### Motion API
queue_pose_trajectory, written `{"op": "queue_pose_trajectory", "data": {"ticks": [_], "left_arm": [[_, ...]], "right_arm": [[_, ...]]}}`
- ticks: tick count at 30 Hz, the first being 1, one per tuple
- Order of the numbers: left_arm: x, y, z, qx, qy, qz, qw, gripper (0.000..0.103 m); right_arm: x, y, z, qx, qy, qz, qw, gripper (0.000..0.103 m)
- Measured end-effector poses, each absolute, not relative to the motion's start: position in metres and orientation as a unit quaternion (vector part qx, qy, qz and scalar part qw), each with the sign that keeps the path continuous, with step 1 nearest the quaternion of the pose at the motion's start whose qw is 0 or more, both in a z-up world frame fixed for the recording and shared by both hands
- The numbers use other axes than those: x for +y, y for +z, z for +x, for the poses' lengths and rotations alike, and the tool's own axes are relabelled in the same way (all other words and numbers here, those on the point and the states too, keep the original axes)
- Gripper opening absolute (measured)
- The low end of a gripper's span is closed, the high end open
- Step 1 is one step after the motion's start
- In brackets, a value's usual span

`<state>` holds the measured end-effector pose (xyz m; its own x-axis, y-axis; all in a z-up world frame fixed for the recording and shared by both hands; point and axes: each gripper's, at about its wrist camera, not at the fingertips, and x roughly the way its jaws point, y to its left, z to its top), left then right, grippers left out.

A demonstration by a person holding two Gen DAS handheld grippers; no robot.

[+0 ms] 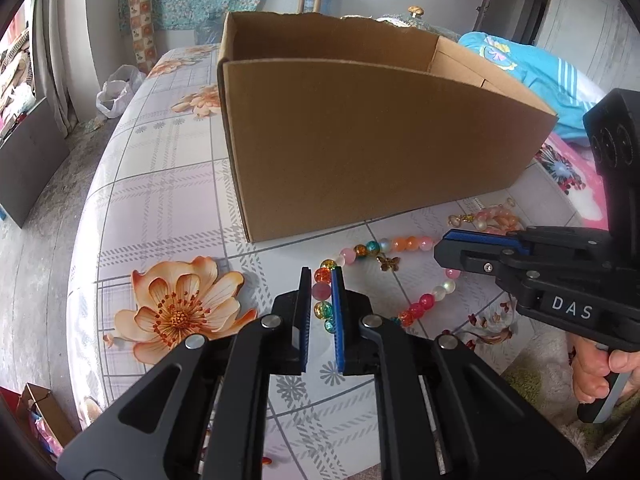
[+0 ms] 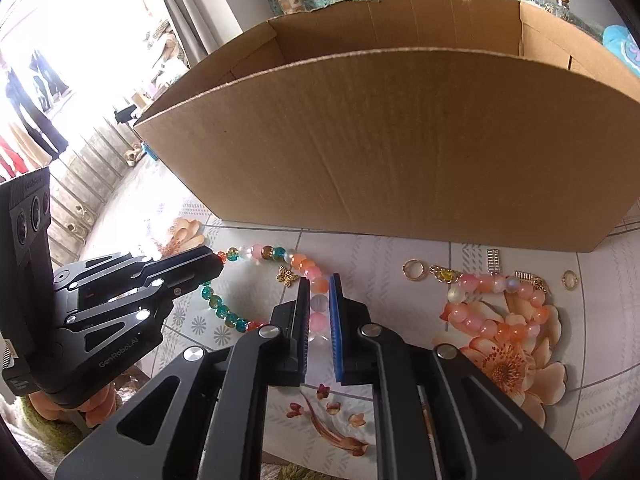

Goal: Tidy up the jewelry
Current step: 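Lift the bead bracelet over the box and open the grippers to drop it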

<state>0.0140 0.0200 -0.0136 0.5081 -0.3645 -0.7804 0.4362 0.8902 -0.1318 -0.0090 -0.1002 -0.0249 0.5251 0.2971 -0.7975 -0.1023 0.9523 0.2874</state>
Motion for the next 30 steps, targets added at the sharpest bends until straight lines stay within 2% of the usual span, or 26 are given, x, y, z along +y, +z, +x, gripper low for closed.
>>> {"op": "queue_pose_trajectory", "data": {"ticks": [9,16,21,25,30], "left_arm": [[0.026,0.035,-0.006,0.396,-0.272,0.013,0.877,0.009],[0.026,0.106,-0.013,0.313,-0.322,-0.003,0.894,0.009],[0.015,0.143,0.010,0.264,-0.335,0.006,0.904,0.009],[0.000,0.137,0.054,0.287,-0.325,0.013,0.901,0.009],[-0.007,0.098,0.104,0.360,-0.300,0.033,0.883,0.009]], "right_arm": [[-0.105,0.013,-0.033,0.431,0.125,0.103,0.888,0.010],[-0.114,0.083,-0.046,0.351,0.146,0.079,0.921,0.010],[-0.111,0.127,-0.021,0.294,0.164,0.056,0.940,0.010],[-0.111,0.129,0.028,0.315,0.175,0.062,0.931,0.010],[-0.114,0.093,0.083,0.404,0.187,0.083,0.891,0.010]]}}
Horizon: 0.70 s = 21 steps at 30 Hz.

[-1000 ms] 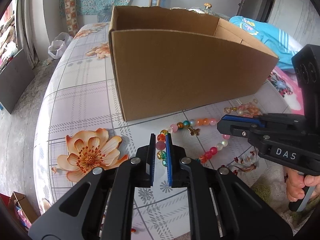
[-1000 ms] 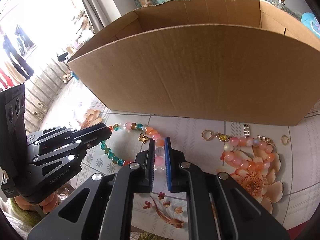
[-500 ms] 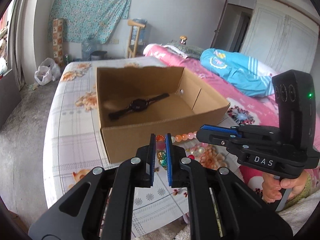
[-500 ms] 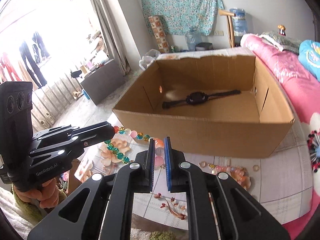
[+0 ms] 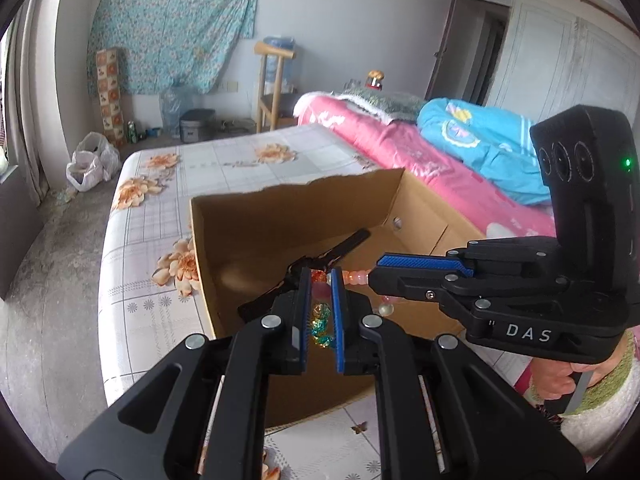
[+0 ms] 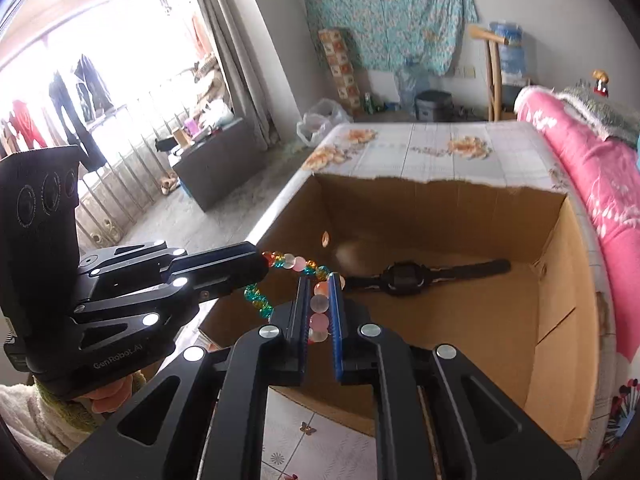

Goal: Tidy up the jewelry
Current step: 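Lift the bead bracelet over the box and open the grippers to drop it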

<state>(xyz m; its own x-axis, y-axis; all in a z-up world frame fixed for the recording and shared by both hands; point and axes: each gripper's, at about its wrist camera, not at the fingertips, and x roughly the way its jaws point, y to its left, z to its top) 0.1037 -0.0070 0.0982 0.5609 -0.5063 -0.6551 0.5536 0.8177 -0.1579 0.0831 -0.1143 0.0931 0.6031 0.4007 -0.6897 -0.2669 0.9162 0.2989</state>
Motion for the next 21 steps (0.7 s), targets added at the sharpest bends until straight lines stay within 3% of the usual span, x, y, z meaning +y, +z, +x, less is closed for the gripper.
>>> {"op": "queue_pose_trajectory", "data": {"ticks": [9,21], "left_arm": [[-0.007,0.057,0.119,0.413,-0.277,0.071,0.865,0.009],[0.013,0.077,0.103,0.368,-0.260,0.047,0.891,0.009]], "right_arm": [[-0.110,0.029,0.110,0.528,0.192,0.109,0.820,0.010],[-0.141,0.058,0.089,0.466,0.170,0.133,0.858,0.011]]}}
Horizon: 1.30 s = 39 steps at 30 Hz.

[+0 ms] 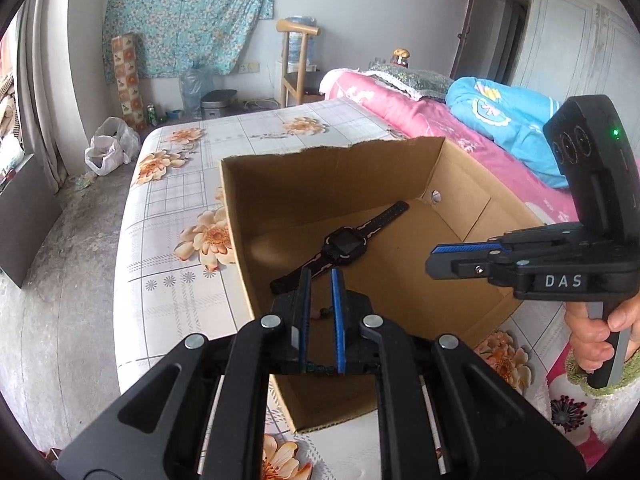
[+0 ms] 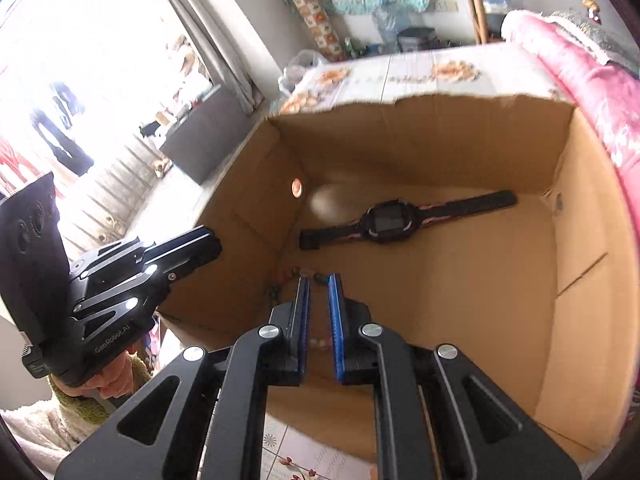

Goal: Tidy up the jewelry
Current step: 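Lift the bead bracelet over the box and open the grippers to drop it, then move both grippers back to the table beside the gold charms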

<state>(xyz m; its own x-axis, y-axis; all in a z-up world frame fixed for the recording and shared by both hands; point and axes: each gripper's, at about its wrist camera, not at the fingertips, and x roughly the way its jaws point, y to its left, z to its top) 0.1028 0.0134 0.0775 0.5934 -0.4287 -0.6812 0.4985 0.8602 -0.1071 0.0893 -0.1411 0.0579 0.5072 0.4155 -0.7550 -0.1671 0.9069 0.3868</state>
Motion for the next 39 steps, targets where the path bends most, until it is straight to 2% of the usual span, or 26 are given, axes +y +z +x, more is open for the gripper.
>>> {"op": "queue_pose_trajectory", "data": {"ticks": [5,7,9,13,16,20,25,29,32,34,36,39], "left_arm": [[0.032,0.094,0.069,0.328,-0.277,0.027,0.903,0.010],[0.037,0.096,0.050,0.317,-0.287,0.020,0.904,0.015],[0.041,0.093,0.033,0.314,-0.299,0.013,0.901,0.019],[0.041,0.079,0.003,0.327,-0.324,0.009,0.888,0.026],[0.034,0.059,-0.014,0.352,-0.330,0.016,0.876,0.032],[0.022,0.019,-0.020,0.401,-0.310,0.019,0.862,0.032],[0.013,-0.019,-0.013,0.446,-0.276,0.023,0.851,0.032],[0.009,-0.032,-0.009,0.458,-0.252,0.042,0.852,0.034],[0.002,-0.033,-0.010,0.454,-0.246,0.057,0.855,0.036],[-0.003,-0.033,-0.012,0.448,-0.242,0.070,0.858,0.038],[-0.007,-0.033,-0.015,0.443,-0.238,0.082,0.861,0.039],[-0.009,-0.033,-0.018,0.438,-0.234,0.092,0.863,0.040]], "right_arm": [[-0.159,0.091,0.049,0.400,0.164,0.138,0.891,0.011],[-0.166,0.101,0.030,0.376,0.160,0.142,0.902,0.017],[-0.172,0.107,0.008,0.358,0.158,0.146,0.909,0.034],[-0.177,0.105,-0.032,0.346,0.133,0.129,0.920,0.045],[-0.172,0.094,-0.056,0.355,0.073,0.073,0.929,0.052],[-0.171,0.063,-0.075,0.396,0.024,0.038,0.917,0.059],[-0.174,0.009,-0.075,0.472,-0.017,0.030,0.881,0.060],[-0.178,-0.013,-0.069,0.494,-0.032,0.036,0.868,0.060],[-0.178,-0.024,-0.060,0.510,-0.034,0.039,0.859,0.067],[-0.175,-0.027,-0.057,0.511,-0.034,0.021,0.859,0.076],[-0.169,-0.030,-0.055,0.516,-0.035,-0.003,0.856,0.090],[-0.171,-0.033,-0.054,0.527,-0.039,0.002,0.849,0.097]]}}
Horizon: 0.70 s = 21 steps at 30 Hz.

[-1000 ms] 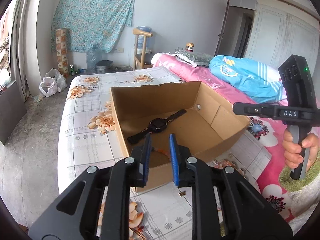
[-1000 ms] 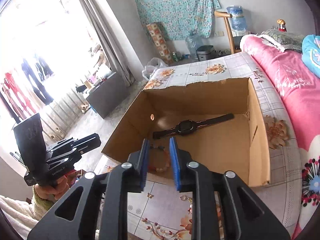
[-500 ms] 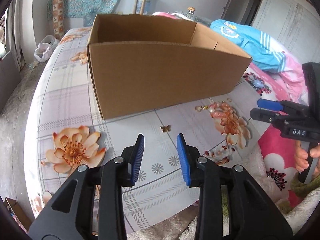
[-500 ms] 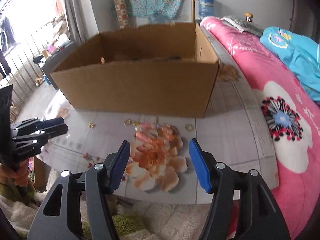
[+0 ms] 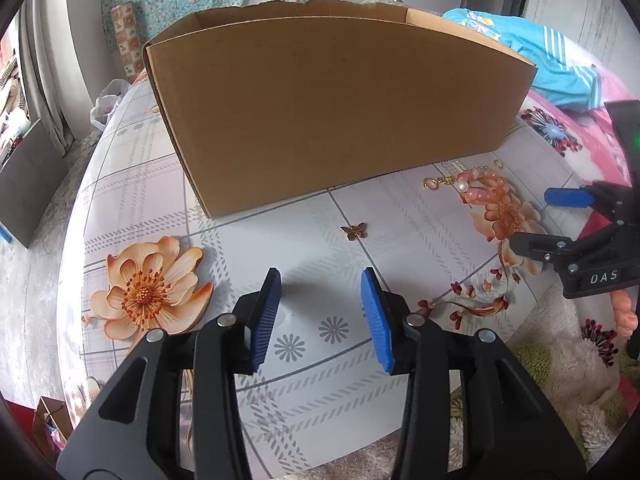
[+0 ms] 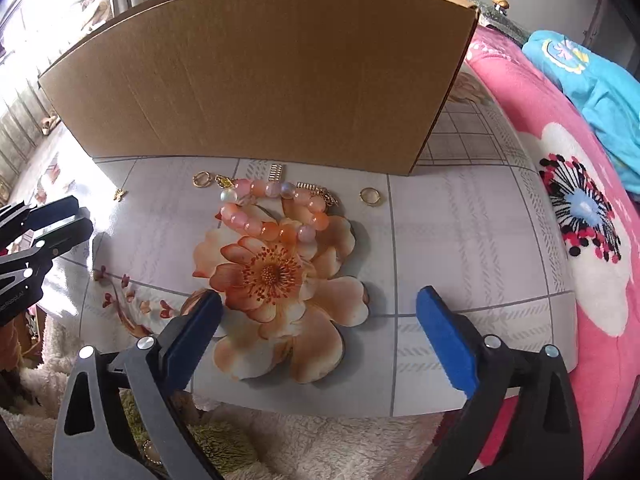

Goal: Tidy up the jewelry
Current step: 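Move both grippers back to the table beside the gold charms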

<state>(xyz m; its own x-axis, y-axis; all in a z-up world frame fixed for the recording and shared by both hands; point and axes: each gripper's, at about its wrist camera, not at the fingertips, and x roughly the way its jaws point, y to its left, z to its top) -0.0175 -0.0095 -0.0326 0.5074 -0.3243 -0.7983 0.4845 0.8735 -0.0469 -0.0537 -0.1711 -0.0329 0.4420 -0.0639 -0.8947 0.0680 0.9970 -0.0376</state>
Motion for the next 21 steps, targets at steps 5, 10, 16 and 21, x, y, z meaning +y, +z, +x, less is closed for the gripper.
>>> {"op": "queue_pose_trajectory", "data": {"ticks": [5,10,16,21], "left_arm": [[-0.003,-0.030,-0.018,0.436,-0.242,0.081,0.863,0.040],[0.001,-0.030,-0.015,0.433,-0.258,0.062,0.861,0.040],[-0.009,-0.024,-0.010,0.415,-0.281,0.067,0.862,0.037],[-0.022,-0.026,0.002,0.428,-0.281,0.067,0.856,0.026]], "right_arm": [[-0.170,-0.033,-0.057,0.528,-0.027,0.001,0.849,0.097],[-0.170,-0.033,-0.060,0.526,-0.017,-0.010,0.850,0.097],[-0.188,-0.015,-0.060,0.489,-0.002,0.104,0.866,0.097],[-0.177,-0.007,-0.060,0.456,0.026,0.133,0.880,0.088]]}}
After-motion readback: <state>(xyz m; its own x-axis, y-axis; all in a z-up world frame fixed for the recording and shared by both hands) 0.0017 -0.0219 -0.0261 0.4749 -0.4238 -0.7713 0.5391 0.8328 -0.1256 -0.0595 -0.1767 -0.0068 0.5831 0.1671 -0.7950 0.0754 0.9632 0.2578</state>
